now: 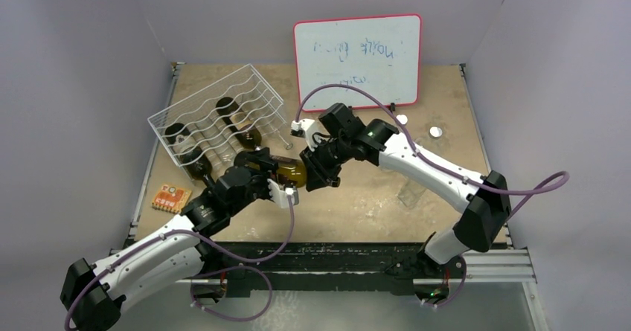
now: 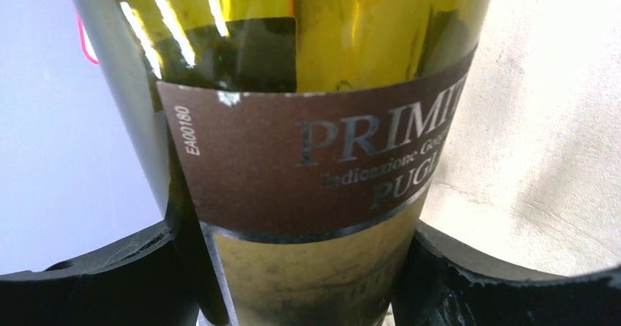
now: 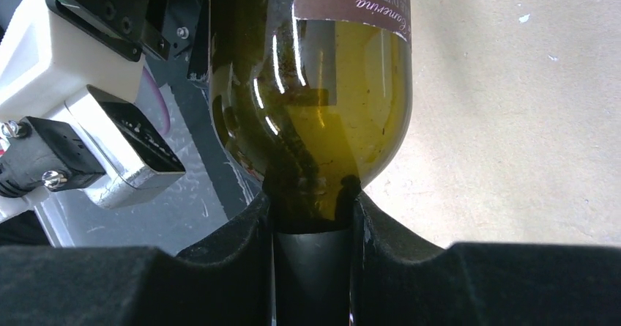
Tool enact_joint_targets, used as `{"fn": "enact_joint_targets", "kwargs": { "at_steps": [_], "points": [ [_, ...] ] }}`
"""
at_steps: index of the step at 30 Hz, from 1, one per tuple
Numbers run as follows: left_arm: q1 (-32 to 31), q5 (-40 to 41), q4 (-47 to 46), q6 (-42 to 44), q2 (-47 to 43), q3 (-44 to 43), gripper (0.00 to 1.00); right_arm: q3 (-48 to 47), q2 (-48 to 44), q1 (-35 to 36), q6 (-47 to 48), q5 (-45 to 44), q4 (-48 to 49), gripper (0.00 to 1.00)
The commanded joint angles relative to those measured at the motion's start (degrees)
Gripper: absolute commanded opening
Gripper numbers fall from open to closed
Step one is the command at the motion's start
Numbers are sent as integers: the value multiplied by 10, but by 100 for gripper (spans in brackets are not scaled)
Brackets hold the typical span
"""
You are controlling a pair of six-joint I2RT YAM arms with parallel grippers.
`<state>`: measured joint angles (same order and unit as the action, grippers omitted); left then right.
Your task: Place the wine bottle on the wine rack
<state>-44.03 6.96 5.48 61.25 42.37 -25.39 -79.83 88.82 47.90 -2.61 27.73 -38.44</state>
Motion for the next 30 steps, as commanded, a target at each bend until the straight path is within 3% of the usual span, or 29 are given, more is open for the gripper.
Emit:
{"fn": "enact_joint_targets", "kwargs": {
  "at_steps": [1, 6, 10, 18, 22, 26, 30],
  "points": [
    [-2, 3, -154, -85, -29, -15, 59, -22, -48, 2, -14, -42, 60, 0],
    [-3, 9, -158, -106, -17, -24, 68, -23, -65, 2, -16, -73, 67, 0],
    [-2, -1, -135, -97, -17, -27, 99, -21, -78, 2, -24, -100, 67, 0],
    [1, 1, -159, -133, -46, -32, 100, -19, -119, 2, -66, -210, 105, 0],
    [13, 30, -232, -222, -72, -34, 100, -13, -132, 2, -92, -246, 127, 0],
    [41, 110, -297, -395, -82, -58, 100, -14, -132, 2, -102, -288, 170, 0],
    [60, 218, -219, -575, -60, -165, 100, -20, -115, 2, -102, -296, 224, 0]
  ]
}}
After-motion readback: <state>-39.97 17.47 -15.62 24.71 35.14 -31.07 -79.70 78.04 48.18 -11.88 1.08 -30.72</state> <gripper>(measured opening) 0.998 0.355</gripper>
